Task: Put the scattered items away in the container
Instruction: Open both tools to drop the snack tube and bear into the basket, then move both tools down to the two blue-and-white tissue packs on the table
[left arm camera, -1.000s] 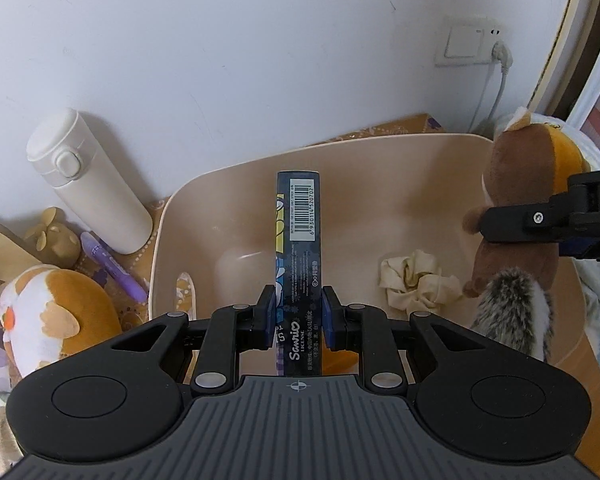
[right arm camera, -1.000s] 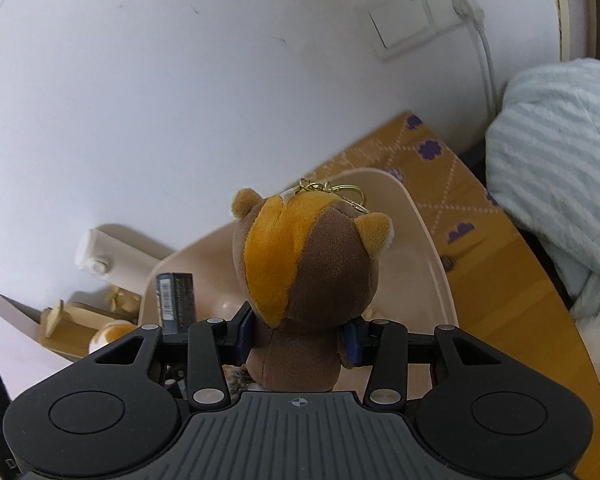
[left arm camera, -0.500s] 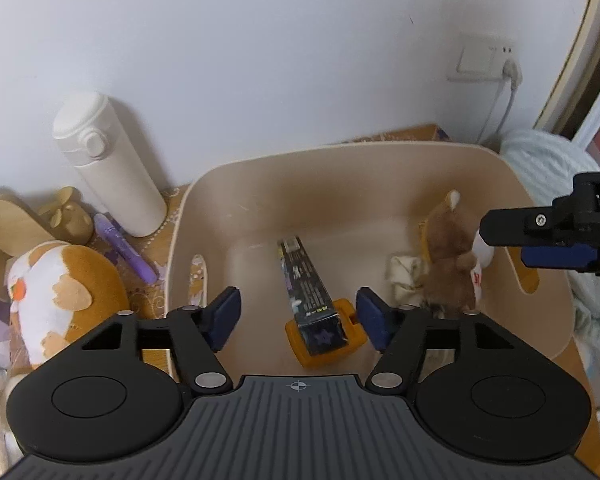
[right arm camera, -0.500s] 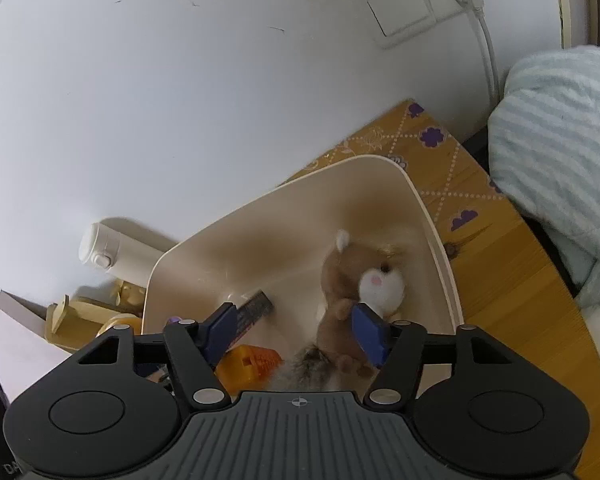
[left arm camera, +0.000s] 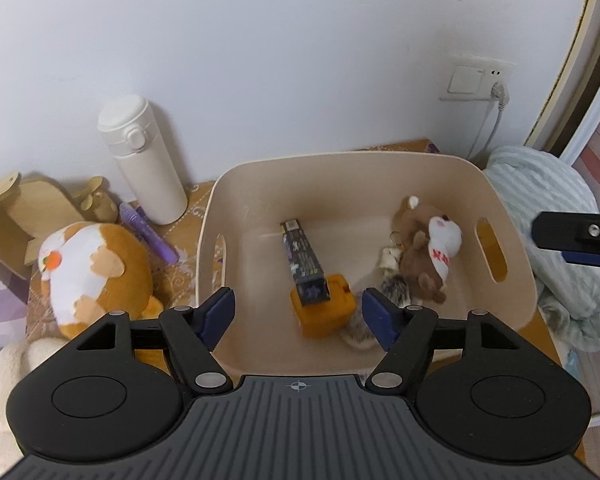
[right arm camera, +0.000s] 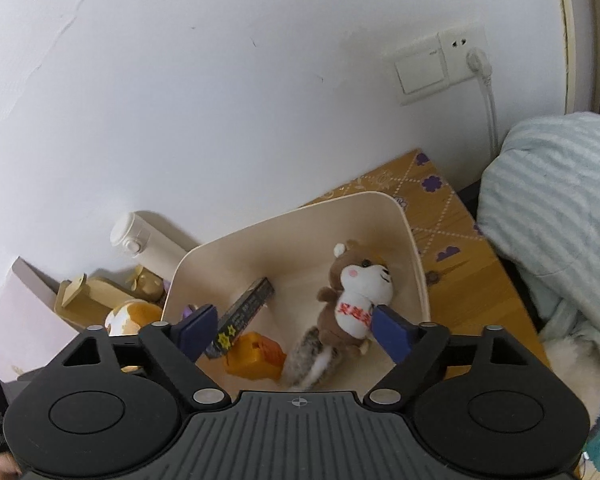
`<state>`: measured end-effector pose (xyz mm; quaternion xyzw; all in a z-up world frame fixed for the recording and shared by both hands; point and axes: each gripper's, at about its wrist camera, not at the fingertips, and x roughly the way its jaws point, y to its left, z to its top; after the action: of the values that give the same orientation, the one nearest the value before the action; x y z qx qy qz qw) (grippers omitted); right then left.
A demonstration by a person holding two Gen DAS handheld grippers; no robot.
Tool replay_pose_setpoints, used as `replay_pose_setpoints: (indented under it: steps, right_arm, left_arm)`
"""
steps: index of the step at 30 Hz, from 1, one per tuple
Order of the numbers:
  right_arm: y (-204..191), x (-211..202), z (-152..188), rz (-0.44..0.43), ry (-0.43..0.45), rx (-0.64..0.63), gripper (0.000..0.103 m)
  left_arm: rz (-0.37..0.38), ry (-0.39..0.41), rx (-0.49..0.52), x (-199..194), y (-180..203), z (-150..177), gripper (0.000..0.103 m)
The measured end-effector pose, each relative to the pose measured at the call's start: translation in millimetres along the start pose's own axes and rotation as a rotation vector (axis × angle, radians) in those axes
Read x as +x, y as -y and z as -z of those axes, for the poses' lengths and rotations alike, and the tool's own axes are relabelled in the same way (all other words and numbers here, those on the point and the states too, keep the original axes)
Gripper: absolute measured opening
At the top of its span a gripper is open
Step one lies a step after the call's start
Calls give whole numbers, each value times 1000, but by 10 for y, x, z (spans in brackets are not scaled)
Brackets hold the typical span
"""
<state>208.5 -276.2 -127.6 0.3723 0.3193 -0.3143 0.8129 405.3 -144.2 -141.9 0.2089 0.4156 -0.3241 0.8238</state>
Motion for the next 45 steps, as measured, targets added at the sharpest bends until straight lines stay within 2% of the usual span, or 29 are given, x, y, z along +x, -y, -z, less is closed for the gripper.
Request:
replay_pose_setpoints:
  steps: [5, 9, 20, 30, 34, 38, 45]
  right_arm:
    - [93, -206, 166, 50, 12, -1, 95]
    - [229, -332, 323, 88, 19, 25, 97]
    - [566, -438, 748, 187, -34, 75, 100]
    - [547, -180, 944, 290, -86, 64, 100]
    - [557, -24, 975, 322, -113, 52, 101]
    - [630, 156, 1001, 352, -139, 81, 101]
    - [736, 430, 999, 400, -166, 135, 101]
  left_arm:
    - [5, -8, -7, -175, -40, 217, 72]
    - [20, -43, 11, -236, -29, 433, 72]
    - [54, -154, 24, -139, 47, 972, 72]
    - [81, -215, 35, 206, 150, 1039, 72]
    - [97, -234, 3, 347, 164, 1022, 72]
    - [115, -255, -31, 504, 195, 970, 75]
    - [130, -260, 0, 742, 371, 868, 76]
